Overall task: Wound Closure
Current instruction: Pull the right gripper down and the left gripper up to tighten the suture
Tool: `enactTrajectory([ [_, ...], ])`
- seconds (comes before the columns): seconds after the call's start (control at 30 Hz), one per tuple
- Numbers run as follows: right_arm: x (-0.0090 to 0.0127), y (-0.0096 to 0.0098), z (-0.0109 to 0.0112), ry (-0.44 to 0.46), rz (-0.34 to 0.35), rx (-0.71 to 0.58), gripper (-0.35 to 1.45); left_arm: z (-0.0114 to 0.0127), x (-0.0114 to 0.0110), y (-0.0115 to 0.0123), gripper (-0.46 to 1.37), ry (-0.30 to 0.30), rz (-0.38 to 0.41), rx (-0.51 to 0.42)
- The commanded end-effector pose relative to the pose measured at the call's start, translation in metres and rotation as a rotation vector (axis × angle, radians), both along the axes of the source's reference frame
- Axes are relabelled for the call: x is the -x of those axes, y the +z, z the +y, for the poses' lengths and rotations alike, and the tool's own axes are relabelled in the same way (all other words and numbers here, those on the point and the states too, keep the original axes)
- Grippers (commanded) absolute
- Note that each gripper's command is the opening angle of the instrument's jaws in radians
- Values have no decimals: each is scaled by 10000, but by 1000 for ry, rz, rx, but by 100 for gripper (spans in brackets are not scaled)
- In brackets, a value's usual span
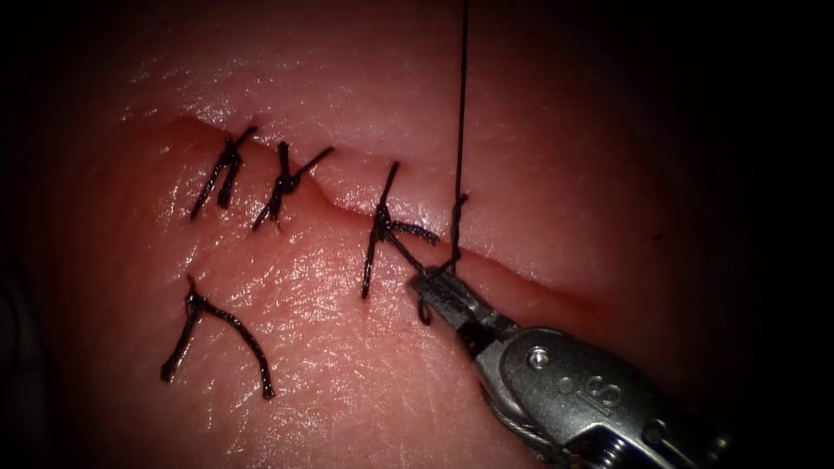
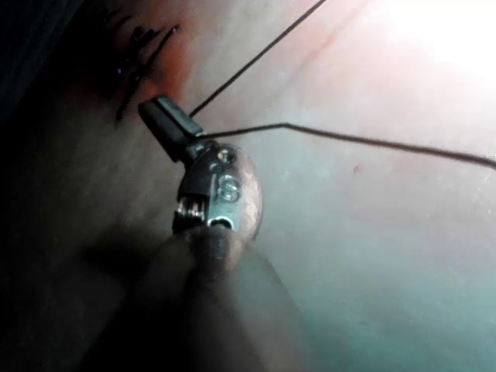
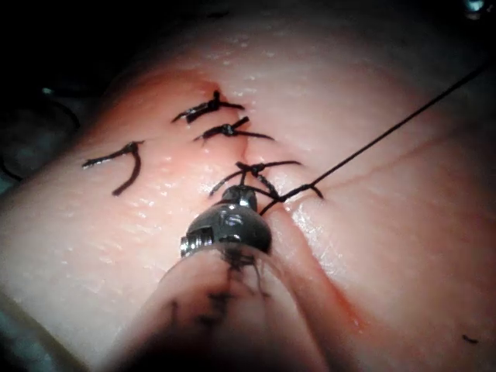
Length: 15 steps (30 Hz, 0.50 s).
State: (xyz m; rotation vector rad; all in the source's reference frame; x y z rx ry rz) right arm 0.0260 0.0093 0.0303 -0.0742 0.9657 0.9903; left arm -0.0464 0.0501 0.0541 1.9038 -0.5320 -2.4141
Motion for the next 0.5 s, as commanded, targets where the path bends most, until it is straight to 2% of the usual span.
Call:
enactTrajectory([
  [0.03, 0, 0, 0, 4, -3, 1, -35, 0, 0, 1, -35, 9, 0, -3],
  [0.13, 0, 0, -1, 7, -4, 3, -35, 1, 1, 9, -35, 6, -3, -7],
  [0.33, 1, -4, -4, 14, -3, 9, -35, 19, 5, 20, -35, 2, 0, -8],
  [0.5, 3, -18, -6, 31, 19, 2, -35, 31, 7, 33, -35, -12, 6, -8],
])
